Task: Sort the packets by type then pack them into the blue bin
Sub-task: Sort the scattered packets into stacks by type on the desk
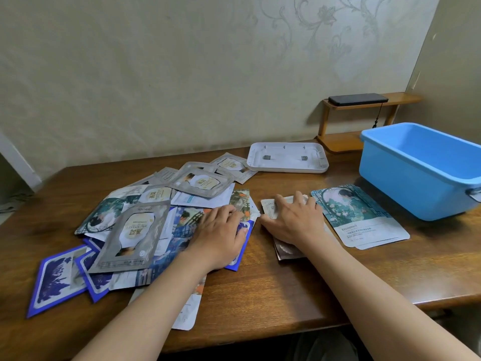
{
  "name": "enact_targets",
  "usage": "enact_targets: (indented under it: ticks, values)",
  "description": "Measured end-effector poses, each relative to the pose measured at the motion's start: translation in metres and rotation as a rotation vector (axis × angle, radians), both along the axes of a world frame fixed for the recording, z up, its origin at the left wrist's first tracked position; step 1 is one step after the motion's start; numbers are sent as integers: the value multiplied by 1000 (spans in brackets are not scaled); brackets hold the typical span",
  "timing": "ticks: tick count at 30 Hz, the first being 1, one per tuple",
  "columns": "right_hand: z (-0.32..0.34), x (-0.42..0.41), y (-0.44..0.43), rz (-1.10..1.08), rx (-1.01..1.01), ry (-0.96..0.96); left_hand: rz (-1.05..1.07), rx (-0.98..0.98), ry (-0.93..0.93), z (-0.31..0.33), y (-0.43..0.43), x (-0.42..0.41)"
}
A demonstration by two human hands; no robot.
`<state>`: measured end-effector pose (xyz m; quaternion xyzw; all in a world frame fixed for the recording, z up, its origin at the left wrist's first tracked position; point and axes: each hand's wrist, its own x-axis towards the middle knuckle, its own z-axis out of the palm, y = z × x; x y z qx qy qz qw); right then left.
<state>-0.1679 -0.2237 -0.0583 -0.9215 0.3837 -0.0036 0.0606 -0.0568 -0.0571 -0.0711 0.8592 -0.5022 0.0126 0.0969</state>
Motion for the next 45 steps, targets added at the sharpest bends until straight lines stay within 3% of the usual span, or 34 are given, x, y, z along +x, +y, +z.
enact_targets:
  ticks: [6, 10, 12, 15, 25, 31, 37, 41, 45]
  values:
    - [3, -2, 6, -1, -9, 14, -8, -28, 16, 0, 1, 1]
    - [20, -3, 17, 84, -65, -249, -15, -86, 135, 7, 2, 4]
    - [33, 0, 21, 103, 58, -384, 6, -158, 219, 17, 5, 8]
    - [46, 8, 24, 56, 301, -468, 35, -173, 185, 31, 18, 18]
    - [28, 41, 42, -4, 631, -511, 114, 86, 15, 25, 75, 32]
    - [37, 60, 48, -150, 807, -522, 123, 72, 31, 18, 83, 33]
    - [44, 69, 61, -285, 1160, -608, 123, 69, 27, 13, 84, 32]
    - [39, 74, 76, -206, 1070, -508, 131, 71, 36, 10, 84, 34]
    - [41, 69, 75, -145, 1005, -588, 137, 60, 37, 10, 85, 34]
